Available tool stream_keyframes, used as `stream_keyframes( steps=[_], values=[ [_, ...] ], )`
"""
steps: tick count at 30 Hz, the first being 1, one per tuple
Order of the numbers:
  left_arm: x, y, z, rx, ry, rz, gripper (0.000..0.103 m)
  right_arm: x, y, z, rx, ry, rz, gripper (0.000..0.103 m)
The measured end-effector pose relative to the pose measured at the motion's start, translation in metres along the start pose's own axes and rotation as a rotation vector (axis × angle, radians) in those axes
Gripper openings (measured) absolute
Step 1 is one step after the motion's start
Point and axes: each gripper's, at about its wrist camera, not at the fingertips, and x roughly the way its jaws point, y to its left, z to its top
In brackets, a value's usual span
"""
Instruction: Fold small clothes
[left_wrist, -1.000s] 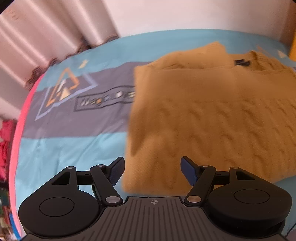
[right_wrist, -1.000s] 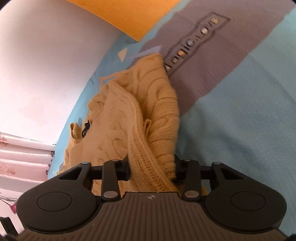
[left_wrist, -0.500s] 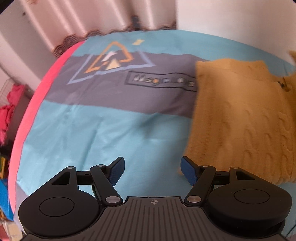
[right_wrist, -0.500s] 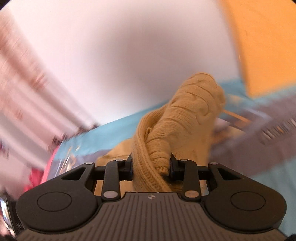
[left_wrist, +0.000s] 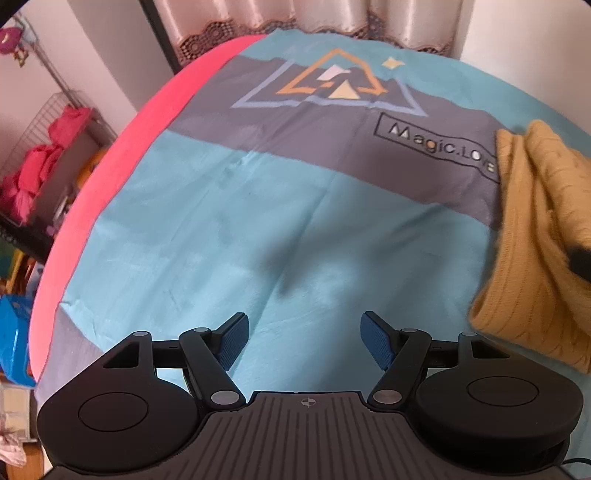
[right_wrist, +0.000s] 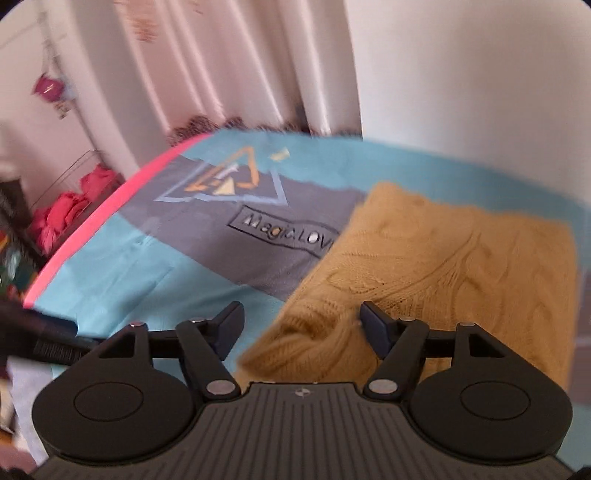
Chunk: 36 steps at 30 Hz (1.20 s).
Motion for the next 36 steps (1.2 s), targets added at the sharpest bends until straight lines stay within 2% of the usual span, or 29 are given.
stream_keyframes(
  steps=[2,4,8,10,13,15,18,20,22,24,27,28,30,32,34,36],
  values=[
    [0.003,0.001,0.001,-0.007,0.013,-0.009,0.103,-0.017,0.001,-0.015,-0.079,-0.031,-0.009,0.087],
    [0.002,-0.001,0.006,-0.008,0.018,-0.029,0.103,-0.024,0.004,-0.034,-0.166,-0.018,-0.013,0.088],
    [-0.005,-0.024,0.028,0.026,-0.006,-0.079,0.103,0.004,0.018,-0.054,-0.306,0.058,-0.015,0.091],
    [-0.011,-0.043,0.042,0.053,-0.021,-0.114,0.103,0.020,0.027,-0.059,-0.379,0.095,0.002,0.098],
    [-0.027,-0.084,0.064,0.118,-0.056,-0.195,0.103,0.009,0.036,-0.068,-0.494,0.075,-0.026,0.094],
    [-0.035,-0.117,0.075,0.173,-0.070,-0.255,0.103,-0.010,0.028,-0.070,-0.474,0.037,-0.024,0.090],
    [-0.033,-0.159,0.082,0.252,-0.075,-0.337,0.103,-0.043,0.005,-0.073,-0.377,-0.013,-0.039,0.091],
    [-0.018,-0.181,0.084,0.301,-0.064,-0.312,0.103,-0.060,-0.016,-0.075,-0.292,-0.026,-0.059,0.091],
    [0.004,-0.188,0.085,0.335,-0.036,-0.242,0.103,-0.075,-0.040,-0.078,-0.192,-0.024,-0.082,0.091],
    [0.026,-0.181,0.086,0.334,0.006,-0.268,0.103,-0.088,-0.068,-0.079,-0.063,-0.020,-0.090,0.091],
    [0.053,-0.151,0.094,0.242,0.079,-0.432,0.103,-0.091,-0.117,-0.076,0.190,0.009,-0.056,0.093],
    [0.066,-0.141,0.098,0.190,0.130,-0.508,0.103,-0.089,-0.133,-0.075,0.283,0.019,-0.032,0.095],
    [0.086,-0.126,0.101,0.089,0.214,-0.630,0.103,-0.079,-0.166,-0.076,0.488,0.057,0.049,0.096],
    [0.097,-0.118,0.099,0.019,0.250,-0.737,0.103,-0.061,-0.193,-0.078,0.676,0.084,0.117,0.096],
    [0.100,-0.117,0.097,0.004,0.251,-0.801,0.103,-0.040,-0.208,-0.077,0.789,0.110,0.175,0.097],
    [0.096,-0.121,0.092,0.031,0.226,-0.815,0.103,-0.023,-0.214,-0.073,0.839,0.117,0.175,0.098]
  ],
)
